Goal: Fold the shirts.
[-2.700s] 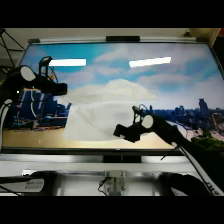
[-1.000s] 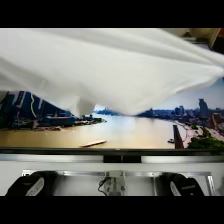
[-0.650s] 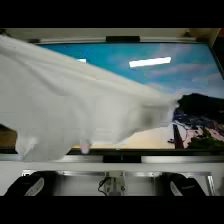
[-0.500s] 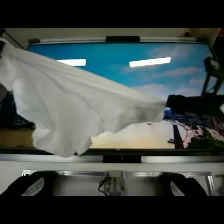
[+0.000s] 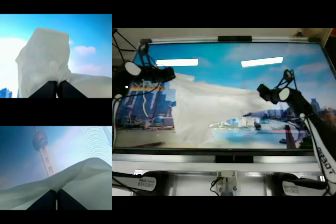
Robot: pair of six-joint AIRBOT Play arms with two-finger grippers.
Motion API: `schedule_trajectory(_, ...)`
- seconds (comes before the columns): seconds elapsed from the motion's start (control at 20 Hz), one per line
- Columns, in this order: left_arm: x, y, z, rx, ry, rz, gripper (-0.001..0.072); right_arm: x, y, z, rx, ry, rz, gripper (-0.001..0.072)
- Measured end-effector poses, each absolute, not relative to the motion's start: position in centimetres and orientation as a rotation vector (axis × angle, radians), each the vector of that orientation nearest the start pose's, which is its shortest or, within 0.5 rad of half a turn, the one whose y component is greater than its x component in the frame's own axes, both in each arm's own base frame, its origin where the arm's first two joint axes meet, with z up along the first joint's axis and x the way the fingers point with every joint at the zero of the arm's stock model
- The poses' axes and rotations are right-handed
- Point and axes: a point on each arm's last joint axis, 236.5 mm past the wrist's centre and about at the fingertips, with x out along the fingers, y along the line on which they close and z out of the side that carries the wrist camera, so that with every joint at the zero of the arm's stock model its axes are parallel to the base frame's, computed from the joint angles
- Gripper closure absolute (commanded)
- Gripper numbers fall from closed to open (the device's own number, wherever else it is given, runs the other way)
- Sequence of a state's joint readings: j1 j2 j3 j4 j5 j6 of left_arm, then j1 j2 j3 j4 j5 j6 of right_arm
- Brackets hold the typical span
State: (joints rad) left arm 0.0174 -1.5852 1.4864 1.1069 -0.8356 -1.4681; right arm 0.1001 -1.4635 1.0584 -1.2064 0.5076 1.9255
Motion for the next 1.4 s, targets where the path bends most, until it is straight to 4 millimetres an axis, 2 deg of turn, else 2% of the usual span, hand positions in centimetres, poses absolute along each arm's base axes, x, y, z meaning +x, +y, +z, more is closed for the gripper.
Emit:
schedule_trajectory(0.05,53.8,-7.6,3.3,-0.398,0.936,-0.215,0.0671,48.8,9.0,-4.2,0.684,0.93,-0.063,0.0652)
schedule_trajectory(0.1,53.6,-8.3,2.1,-0.434,0.967,-0.226,0.0623,49.1,9.0,-4.7,0.707,0.924,-0.073,0.0571)
schedule_trajectory(0.15,53.5,-9.0,1.3,-0.467,0.995,-0.239,0.0432,49.3,9.1,-5.1,0.726,0.923,-0.079,0.0325)
schedule_trajectory(0.2,53.2,-9.6,0.7,-0.488,1.02,-0.251,0.0165,49.5,9.1,-5.1,0.736,0.915,-0.08,0.0193)
schedule_trajectory(0.25,52.7,-10.0,0.4,-0.503,1.051,-0.267,0.0111,49.7,8.9,-4.6,0.736,0.902,-0.074,0.0193)
schedule_trajectory(0.35,51.8,-9.4,1.0,-0.499,1.108,-0.29,0.0123,50.3,7.7,-1.9,0.697,0.864,-0.046,0.0193)
schedule_trajectory(0.45,49.9,-6.7,1.8,-0.425,1.2,-0.271,0.0132,50.1,5.2,1.1,0.626,0.849,-0.036,0.0193)
schedule_trajectory(0.5,48.4,-4.5,2.2,-0.373,1.26,-0.234,0.0257,49.5,3.1,2.6,0.584,0.856,-0.047,0.0193)
schedule_trajectory(0.55,46.8,-2.4,2.6,-0.334,1.317,-0.189,0.0328,48.5,0.9,3.6,0.544,0.877,-0.067,0.0193)
schedule_trajectory(0.6,44.8,-0.4,2.9,-0.304,1.372,-0.144,0.0326,47.1,-1.0,3.8,0.511,0.918,-0.089,0.0193)
schedule_trajectory(0.65,42.7,0.7,3.0,-0.296,1.422,-0.111,0.0319,45.6,-2.8,3.7,0.482,0.971,-0.11,0.0193)
schedule_trajectory(0.75,38.3,0.7,2.1,-0.324,1.514,-0.092,0.0313,42.1,-5.5,2.9,0.444,1.091,-0.134,0.0193)
schedule_trajectory(0.85,33.9,-0.6,-0.3,-0.394,1.578,-0.095,0.0293,39.4,-6.6,2.0,0.424,1.189,-0.135,0.0166)
schedule_trajectory(0.9,31.9,-1.5,-1.8,-0.441,1.597,-0.097,0.0187,38.4,-6.7,1.5,0.42,1.225,-0.13,0.0064)
schedule_trajectory(0.95,30.2,-2.4,-3.1,-0.485,1.608,-0.102,0.0132,37.5,-6.6,1.1,0.417,1.26,-0.121,0.0048)
schedule_trajectory(1.1,26.7,-5.0,-6.5,-0.61,1.61,-0.112,0.0143,36.4,-5.7,0.2,0.435,1.309,-0.084,0.0049)
schedule_trajectory(1.15,26.3,-5.7,-7.3,-0.652,1.591,-0.113,0.0192,36.3,-5.4,-0.2,0.445,1.321,-0.074,0.0049)
schedule_trajectory(1.25,26.4,-6.7,-8.4,-0.716,1.543,-0.107,0.0221,36.1,-4.7,-1.1,0.458,1.353,-0.052,0.0049)
schedule_trajectory(1.3,26.7,-7.1,-8.7,-0.737,1.516,-0.102,0.0286,36.2,-4.3,-1.6,0.465,1.366,-0.042,0.0049)
schedule_trajectory(1.35,27.3,-7.4,-8.9,-0.755,1.481,-0.094,0.0491,36.1,-3.8,-2.2,0.468,1.387,-0.031,0.0049)
schedule_trajectory(1.4,27.6,-7.6,-9.1,-0.764,1.462,-0.091,0.0651,36.2,-3.4,-2.8,0.468,1.403,-0.02,0.0049)
